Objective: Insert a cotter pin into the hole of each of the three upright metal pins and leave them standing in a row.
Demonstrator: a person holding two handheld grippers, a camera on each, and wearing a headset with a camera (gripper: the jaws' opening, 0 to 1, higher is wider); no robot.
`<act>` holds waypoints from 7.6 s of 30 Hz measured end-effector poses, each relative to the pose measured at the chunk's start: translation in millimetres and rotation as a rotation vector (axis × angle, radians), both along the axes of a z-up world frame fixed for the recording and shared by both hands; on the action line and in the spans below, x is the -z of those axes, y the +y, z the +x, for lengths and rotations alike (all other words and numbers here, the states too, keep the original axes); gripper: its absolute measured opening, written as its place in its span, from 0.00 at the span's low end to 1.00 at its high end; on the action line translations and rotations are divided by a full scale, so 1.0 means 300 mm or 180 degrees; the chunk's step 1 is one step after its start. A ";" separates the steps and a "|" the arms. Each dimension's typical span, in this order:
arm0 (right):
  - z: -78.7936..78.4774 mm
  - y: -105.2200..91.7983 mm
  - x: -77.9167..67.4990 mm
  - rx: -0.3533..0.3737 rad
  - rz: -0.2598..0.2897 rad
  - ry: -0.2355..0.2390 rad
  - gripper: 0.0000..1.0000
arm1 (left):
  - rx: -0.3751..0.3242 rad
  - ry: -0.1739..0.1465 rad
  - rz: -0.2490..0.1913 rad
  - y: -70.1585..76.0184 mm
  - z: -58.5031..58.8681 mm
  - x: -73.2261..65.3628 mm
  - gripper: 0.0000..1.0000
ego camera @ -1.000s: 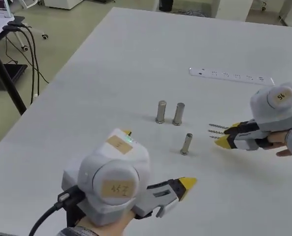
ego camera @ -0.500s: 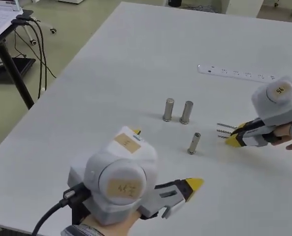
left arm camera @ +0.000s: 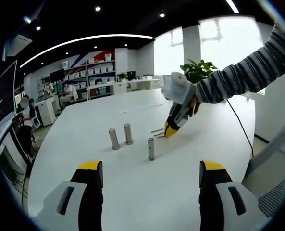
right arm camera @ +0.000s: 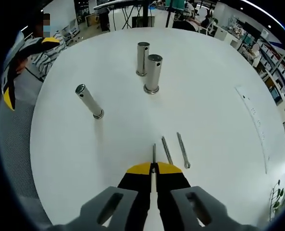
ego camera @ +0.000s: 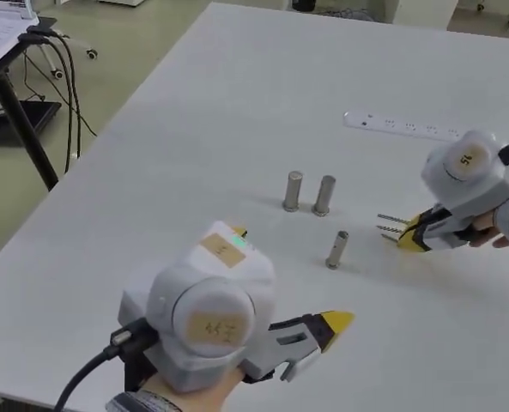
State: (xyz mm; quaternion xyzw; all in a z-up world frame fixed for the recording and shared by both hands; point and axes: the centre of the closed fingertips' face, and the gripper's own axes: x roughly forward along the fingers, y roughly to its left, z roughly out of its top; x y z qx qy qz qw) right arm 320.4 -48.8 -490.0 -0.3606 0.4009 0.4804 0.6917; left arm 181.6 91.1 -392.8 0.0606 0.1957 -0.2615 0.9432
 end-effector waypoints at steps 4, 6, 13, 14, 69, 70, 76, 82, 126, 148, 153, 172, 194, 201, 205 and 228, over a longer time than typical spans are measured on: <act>-0.001 -0.004 -0.013 -0.0001 0.0085 -0.0083 0.00 | 0.0012 0.0001 0.0018 -0.002 -0.001 0.002 0.80; -0.011 -0.001 -0.027 -0.0029 0.0126 -0.0114 0.00 | 0.0027 0.0003 0.0038 -0.004 -0.002 0.004 0.79; -0.069 0.010 -0.070 -0.0233 0.0154 -0.0262 0.00 | 0.0090 0.0006 0.0028 -0.020 -0.009 0.004 0.77; -0.081 0.015 -0.080 -0.0265 0.0179 -0.0294 0.00 | 0.0096 0.0002 0.0027 -0.021 -0.010 0.003 0.76; -0.493 0.282 -0.328 -0.1286 0.0919 -0.1017 0.00 | 0.0428 0.0644 -0.1401 -0.145 -0.020 -0.059 0.06; -0.496 0.285 -0.332 -0.1297 0.0935 -0.1018 0.00 | 0.0423 0.0673 -0.1429 -0.147 -0.022 -0.057 0.04; -0.507 0.296 -0.346 -0.1315 0.0993 -0.1023 0.00 | 0.0404 0.0780 -0.1617 -0.157 -0.027 -0.058 0.00; -0.515 0.298 -0.351 -0.1319 0.1021 -0.1028 0.00 | 0.0425 0.0817 -0.1644 -0.162 -0.029 -0.054 0.00; -0.588 0.293 -0.341 -0.1272 0.1320 -0.0538 0.00 | 0.1747 -0.0051 -0.0368 -0.188 -0.117 -0.097 0.00; -0.562 0.299 -0.344 -0.1238 0.1151 -0.0641 0.00 | 0.1561 -0.0061 -0.0232 -0.156 -0.092 -0.060 0.01; -0.508 0.292 -0.354 -0.1106 0.1115 -0.0788 0.00 | 0.1391 -0.0143 -0.0224 -0.137 -0.060 -0.062 0.15; -0.314 0.177 -0.262 -0.0537 0.0648 -0.0899 0.00 | 0.0725 -0.0175 0.0126 -0.081 0.120 0.019 0.36; -0.176 0.166 -0.132 -0.0714 0.0309 -0.0835 0.00 | 0.0118 0.0205 -0.0107 -0.131 0.250 0.152 0.28; -0.167 0.177 -0.120 -0.0823 0.0298 -0.0824 0.00 | 0.0092 0.0306 -0.0124 -0.153 0.270 0.204 0.24; -0.161 0.184 -0.119 -0.0866 0.0285 -0.0836 0.00 | 0.0102 0.0318 -0.0093 -0.161 0.280 0.223 0.23; -0.185 0.212 -0.149 -0.0950 0.0261 -0.0778 0.00 | 0.0193 0.0313 0.0008 -0.188 0.307 0.264 0.10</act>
